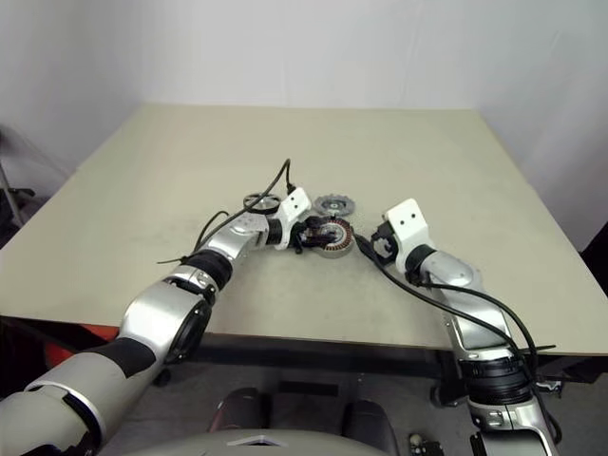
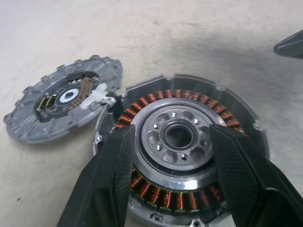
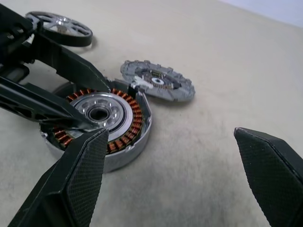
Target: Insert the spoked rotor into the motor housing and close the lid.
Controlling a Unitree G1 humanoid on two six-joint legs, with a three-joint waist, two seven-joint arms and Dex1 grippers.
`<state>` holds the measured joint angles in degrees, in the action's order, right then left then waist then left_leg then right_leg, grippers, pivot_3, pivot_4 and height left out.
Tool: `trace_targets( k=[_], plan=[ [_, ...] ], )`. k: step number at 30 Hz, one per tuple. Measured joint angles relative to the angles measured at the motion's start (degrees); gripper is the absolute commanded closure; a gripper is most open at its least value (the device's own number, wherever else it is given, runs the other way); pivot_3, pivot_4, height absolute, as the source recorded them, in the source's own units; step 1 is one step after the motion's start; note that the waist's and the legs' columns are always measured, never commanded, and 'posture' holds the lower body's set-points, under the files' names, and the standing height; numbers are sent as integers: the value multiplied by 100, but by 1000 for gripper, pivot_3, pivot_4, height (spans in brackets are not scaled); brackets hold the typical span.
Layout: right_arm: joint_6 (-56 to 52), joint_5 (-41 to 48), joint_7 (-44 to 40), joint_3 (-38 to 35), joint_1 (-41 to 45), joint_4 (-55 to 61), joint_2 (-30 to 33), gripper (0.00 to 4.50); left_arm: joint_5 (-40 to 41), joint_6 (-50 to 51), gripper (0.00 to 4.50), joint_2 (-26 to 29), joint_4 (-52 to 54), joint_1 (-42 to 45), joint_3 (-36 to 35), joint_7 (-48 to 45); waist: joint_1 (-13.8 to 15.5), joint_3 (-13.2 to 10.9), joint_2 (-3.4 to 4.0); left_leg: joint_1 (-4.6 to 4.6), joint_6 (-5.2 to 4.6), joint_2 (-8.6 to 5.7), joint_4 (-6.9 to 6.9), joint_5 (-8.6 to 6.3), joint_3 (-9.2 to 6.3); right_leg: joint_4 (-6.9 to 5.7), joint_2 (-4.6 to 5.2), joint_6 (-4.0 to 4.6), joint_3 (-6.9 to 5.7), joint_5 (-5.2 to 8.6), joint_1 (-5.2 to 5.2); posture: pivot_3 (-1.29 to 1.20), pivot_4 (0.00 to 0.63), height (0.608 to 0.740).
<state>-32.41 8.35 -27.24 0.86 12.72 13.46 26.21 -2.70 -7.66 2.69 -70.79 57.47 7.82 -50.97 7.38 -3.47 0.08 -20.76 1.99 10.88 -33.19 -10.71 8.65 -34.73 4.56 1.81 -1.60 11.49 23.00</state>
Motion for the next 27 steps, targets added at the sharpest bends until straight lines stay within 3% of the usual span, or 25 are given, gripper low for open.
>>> trace_targets(
  k=[8,14,23,27],
  plan=[
    [86,-17,-69,92,130,-116,-42,138,220,-15,2059,294,311,51,-430,-27,-4,-2,0,-2,0,0,2,0,-1,1,0,1,-1,0,4,0,0,740],
    [151,-18,-147,207,269,-163,-79,138,764,398,2059,584,1479,-314,-924,71,-25,-3,-1,-3,1,3,6,0,1,2,-1,3,-3,1,5,0,0,740],
    [190,-20,-313,286,398,-412,-85,138,2255,2452,2059,841,3321,-1863,-2728,2030,-46,-7,-4,-7,-3,4,3,-3,2,1,-2,6,-6,3,9,0,0,740],
    [190,-22,-460,348,583,-579,-66,138,2706,3011,2059,760,3744,-2145,-3105,2508,-15,-9,-7,-13,-2,4,1,-2,1,1,-1,4,-7,4,8,0,0,740]
  ],
)
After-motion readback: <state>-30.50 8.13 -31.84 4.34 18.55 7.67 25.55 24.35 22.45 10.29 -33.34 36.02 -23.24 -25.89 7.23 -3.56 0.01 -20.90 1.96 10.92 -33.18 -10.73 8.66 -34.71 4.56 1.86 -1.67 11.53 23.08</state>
